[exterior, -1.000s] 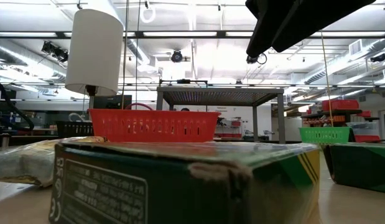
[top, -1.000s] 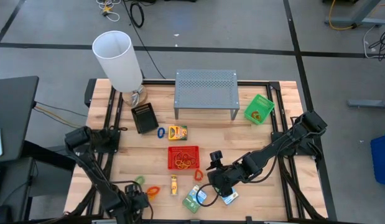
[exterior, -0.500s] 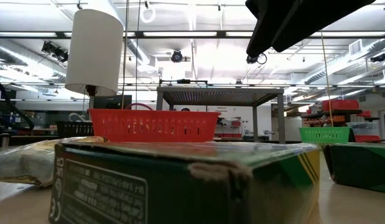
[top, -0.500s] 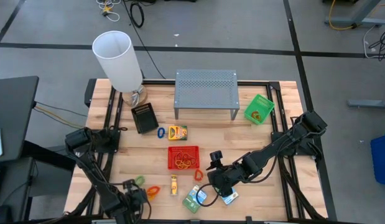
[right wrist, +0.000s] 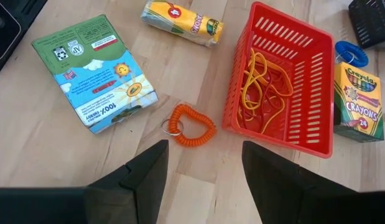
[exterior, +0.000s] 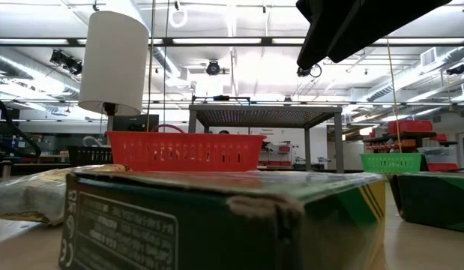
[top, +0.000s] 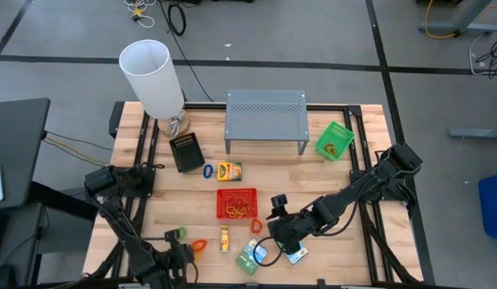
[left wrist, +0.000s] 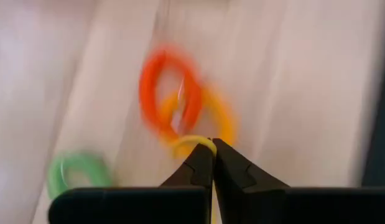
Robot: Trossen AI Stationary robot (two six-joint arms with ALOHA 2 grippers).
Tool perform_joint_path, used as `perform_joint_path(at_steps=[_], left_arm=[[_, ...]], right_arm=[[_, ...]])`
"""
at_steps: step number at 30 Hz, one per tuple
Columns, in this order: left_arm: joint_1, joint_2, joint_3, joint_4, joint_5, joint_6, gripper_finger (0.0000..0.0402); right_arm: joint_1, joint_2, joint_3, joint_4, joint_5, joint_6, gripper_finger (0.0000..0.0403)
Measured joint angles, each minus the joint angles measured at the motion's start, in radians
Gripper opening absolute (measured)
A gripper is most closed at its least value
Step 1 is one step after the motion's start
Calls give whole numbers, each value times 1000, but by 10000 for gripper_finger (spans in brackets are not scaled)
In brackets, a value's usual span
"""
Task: Pick & Place Office Desk Supplies
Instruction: Put the yellow rubber band into the red bin
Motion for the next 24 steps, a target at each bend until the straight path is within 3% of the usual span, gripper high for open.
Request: perform_joint_path(at_steps=[3,6,11,18,24], left_arm=[[-15,-36,3,103,-139,131,3],[-38,-56,3,268,-265,355,3],[-32,-80,4,484,-399,661,2],[35,-79,4,766,-374,1006,2],[115,-77,3,1012,-290,1276,2]], right_arm=[[0,0,0,0,0,9,213],[0,0,0,0,0,9,213],[0,0,0,7,0,8,213],[0,0,0,28,0,-3,213],[0,0,0,29,0,-11,213]])
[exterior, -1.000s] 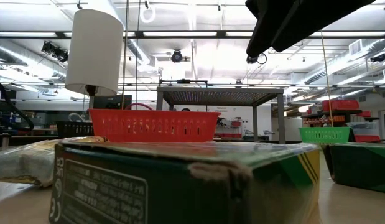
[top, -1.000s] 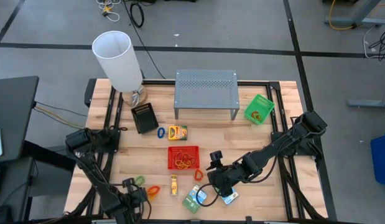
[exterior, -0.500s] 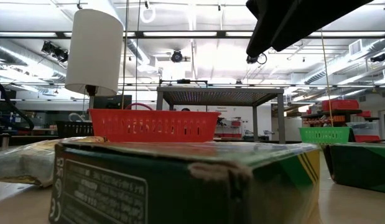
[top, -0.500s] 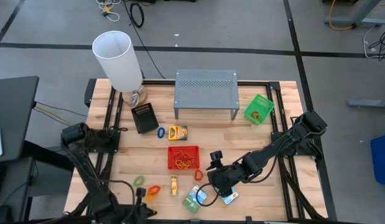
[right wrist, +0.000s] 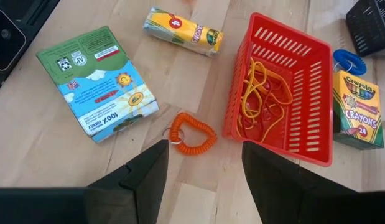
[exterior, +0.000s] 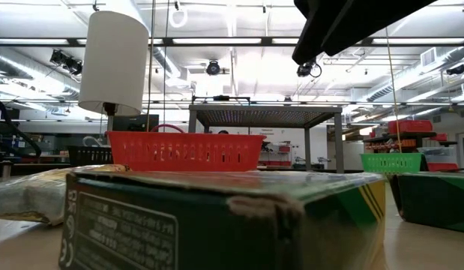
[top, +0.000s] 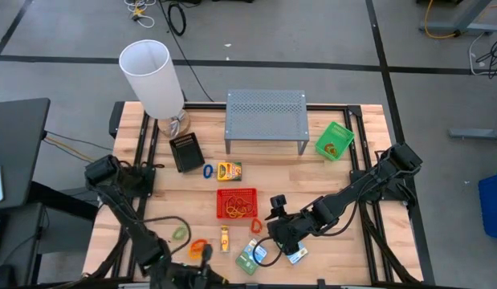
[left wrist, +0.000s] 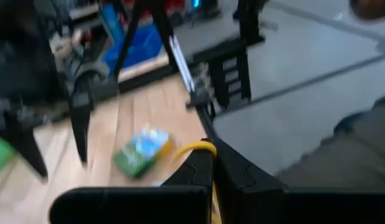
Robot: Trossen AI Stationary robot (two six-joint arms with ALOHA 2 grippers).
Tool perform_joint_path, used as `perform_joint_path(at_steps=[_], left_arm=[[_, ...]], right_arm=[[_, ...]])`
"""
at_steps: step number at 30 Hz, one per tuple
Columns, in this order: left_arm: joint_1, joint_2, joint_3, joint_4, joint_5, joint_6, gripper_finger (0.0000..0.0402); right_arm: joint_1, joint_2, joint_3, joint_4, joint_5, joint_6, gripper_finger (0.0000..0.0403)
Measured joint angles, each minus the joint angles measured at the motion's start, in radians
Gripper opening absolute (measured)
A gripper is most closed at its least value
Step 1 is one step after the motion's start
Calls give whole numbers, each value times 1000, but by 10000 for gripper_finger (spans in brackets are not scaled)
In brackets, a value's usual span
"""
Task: Pick & Place Office Desk Supplies
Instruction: Put the yellow rubber band into the red bin
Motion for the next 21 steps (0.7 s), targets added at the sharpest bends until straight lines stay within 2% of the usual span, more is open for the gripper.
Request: perform_joint_path(at_steps=[6,12,16,21], left_arm=[[92,0,-110,395,190,239,1],[195,-3,-291,729,346,306,1],[258,-25,-395,816,379,301,1],[322,-90,-475,814,360,310,1]], right_arm=[[0,0,0,0,0,-3,213],[0,0,0,0,0,-3,213],[0,0,0,-1,0,-3,213],[0,0,0,-1,0,-2,213]])
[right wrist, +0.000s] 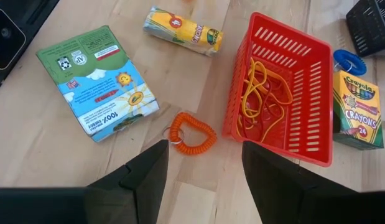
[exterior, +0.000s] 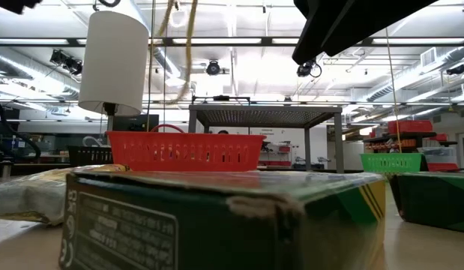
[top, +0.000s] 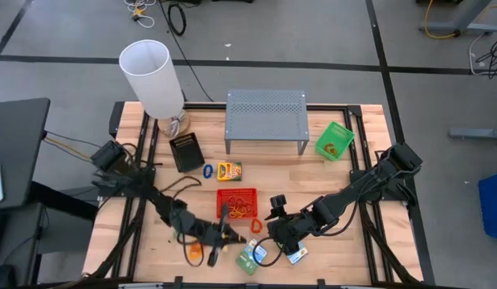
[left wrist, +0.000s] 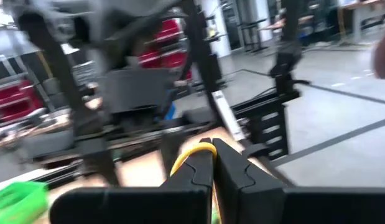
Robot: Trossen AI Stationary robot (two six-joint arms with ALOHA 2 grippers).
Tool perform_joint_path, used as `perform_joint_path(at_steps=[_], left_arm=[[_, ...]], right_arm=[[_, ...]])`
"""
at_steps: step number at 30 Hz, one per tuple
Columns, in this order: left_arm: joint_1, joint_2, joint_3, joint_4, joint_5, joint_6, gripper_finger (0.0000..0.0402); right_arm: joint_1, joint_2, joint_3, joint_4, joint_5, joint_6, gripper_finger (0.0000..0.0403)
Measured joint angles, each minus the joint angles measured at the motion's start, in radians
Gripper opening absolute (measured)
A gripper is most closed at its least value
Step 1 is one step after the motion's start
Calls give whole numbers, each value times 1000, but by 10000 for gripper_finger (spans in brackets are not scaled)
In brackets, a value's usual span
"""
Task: Pick & Place Office Desk Supplies
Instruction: Put the yellow rubber band into the red bin
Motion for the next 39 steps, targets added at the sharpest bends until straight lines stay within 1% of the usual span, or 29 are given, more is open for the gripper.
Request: perform_joint_path(at_steps=[2,6,11,18,23,26,30,32,39], left_arm=[[23,-35,-26,-14,-17,10,1],[64,-112,-72,-103,-45,11,1],[113,-171,-90,-259,-59,-47,1],[186,-175,-90,-430,7,-163,1],[218,-175,-90,-512,14,-188,1],[240,-175,-90,-603,22,-226,1],[268,-175,-90,-683,100,-279,1],[276,-175,-90,-692,133,-290,3],[279,-175,-90,-696,136,-298,3]], right_arm=[[0,0,0,0,0,0,213],[0,0,0,0,0,1,213],[0,0,0,1,0,1,213],[0,0,0,1,0,1,213],[0,0,0,1,0,1,213],[0,0,0,1,0,2,213],[0,0,0,0,0,1,213],[0,0,0,1,0,0,213],[0,0,0,1,0,1,213]])
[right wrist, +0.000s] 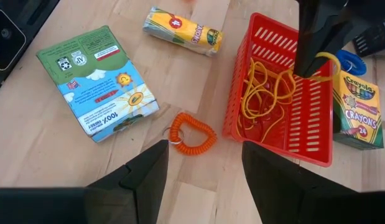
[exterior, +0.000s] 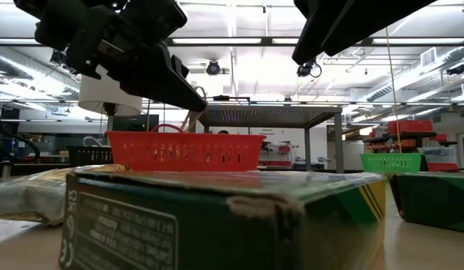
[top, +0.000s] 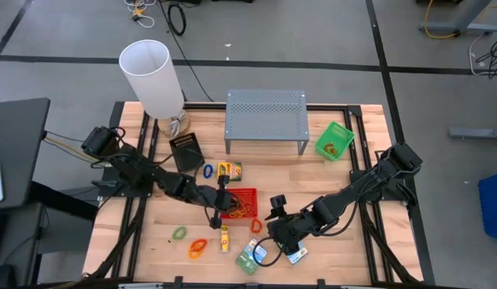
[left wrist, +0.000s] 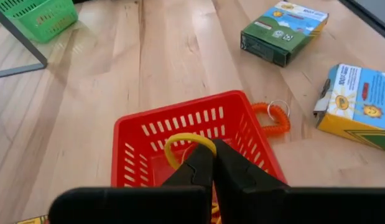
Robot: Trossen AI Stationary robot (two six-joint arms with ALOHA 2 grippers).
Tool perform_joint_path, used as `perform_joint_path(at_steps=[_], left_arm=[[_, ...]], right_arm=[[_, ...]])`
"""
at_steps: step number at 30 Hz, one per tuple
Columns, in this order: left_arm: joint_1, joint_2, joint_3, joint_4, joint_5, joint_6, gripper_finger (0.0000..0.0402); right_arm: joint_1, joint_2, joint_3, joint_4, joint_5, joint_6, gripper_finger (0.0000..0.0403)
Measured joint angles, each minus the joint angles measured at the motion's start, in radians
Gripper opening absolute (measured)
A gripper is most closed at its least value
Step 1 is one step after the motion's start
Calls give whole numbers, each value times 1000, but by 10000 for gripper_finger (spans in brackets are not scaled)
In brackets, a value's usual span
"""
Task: Pick & Place Office Desk Supplies
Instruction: Put the yellow rubber band into the red bin
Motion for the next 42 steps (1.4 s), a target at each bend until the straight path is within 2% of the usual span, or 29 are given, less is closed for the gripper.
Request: perform_joint_path(at_steps=[4,10,21,26,32,36,42], left_arm=[[-1,0,0,-5,3,-25,17],[-1,0,0,-3,78,-57,62],[-1,0,0,7,108,-78,191],[7,-2,6,-60,174,-109,239],[25,-2,91,-330,146,-168,254],[27,-3,158,-431,91,-165,252],[24,-4,247,-582,68,-149,251]], right_arm=[[0,0,0,0,0,0,213],[0,0,0,0,0,1,213],[0,0,0,0,0,1,213],[0,0,0,0,0,2,213],[0,0,0,0,0,2,213],[0,0,0,0,0,1,213],[0,0,0,-15,-3,3,213]])
